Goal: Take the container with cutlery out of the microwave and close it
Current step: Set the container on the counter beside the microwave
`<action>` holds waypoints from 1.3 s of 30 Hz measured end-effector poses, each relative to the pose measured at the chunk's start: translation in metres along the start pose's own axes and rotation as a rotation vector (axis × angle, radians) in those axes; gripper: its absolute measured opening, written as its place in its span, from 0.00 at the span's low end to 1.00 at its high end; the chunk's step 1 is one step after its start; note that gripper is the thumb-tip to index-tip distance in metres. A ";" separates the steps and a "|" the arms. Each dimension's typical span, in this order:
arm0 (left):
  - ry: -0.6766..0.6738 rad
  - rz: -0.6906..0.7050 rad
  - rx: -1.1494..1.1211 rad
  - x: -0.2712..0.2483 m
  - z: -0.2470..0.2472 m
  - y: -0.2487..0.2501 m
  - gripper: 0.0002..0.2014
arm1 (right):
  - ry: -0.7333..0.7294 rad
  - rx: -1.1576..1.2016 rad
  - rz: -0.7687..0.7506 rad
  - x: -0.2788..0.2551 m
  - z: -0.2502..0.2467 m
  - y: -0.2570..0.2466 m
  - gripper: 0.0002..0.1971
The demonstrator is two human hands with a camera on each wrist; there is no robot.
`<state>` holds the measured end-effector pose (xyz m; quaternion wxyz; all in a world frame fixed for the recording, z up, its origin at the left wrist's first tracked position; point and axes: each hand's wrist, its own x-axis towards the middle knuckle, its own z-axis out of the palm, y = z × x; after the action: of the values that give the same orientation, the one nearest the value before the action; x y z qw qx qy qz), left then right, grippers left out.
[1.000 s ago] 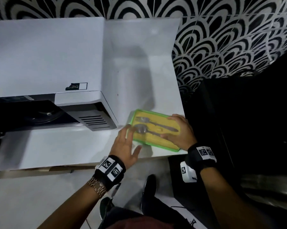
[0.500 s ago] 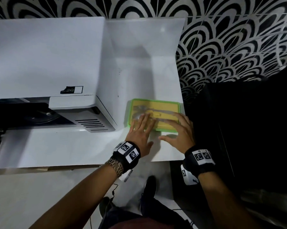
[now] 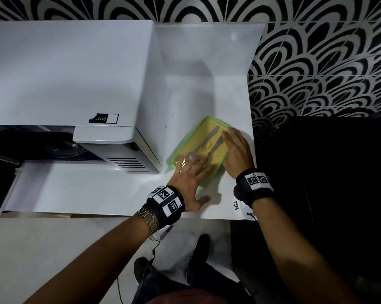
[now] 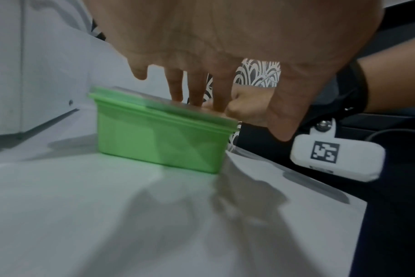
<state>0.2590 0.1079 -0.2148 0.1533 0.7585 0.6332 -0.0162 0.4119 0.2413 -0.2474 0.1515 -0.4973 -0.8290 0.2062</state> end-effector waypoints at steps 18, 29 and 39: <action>-0.075 -0.217 0.068 0.044 0.006 -0.013 0.61 | -0.367 -0.176 -0.180 0.106 0.019 -0.024 0.36; -0.060 -0.247 0.067 0.044 0.002 -0.009 0.61 | -0.382 -0.198 -0.205 0.115 0.021 -0.023 0.38; 0.002 -0.164 0.029 -0.003 0.009 -0.014 0.59 | -0.196 -0.090 -0.243 0.058 0.011 -0.037 0.34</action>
<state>0.2467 0.1050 -0.2258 0.1397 0.7062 0.6931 -0.0370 0.3523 0.2750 -0.2363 0.0715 -0.3770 -0.9023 0.1965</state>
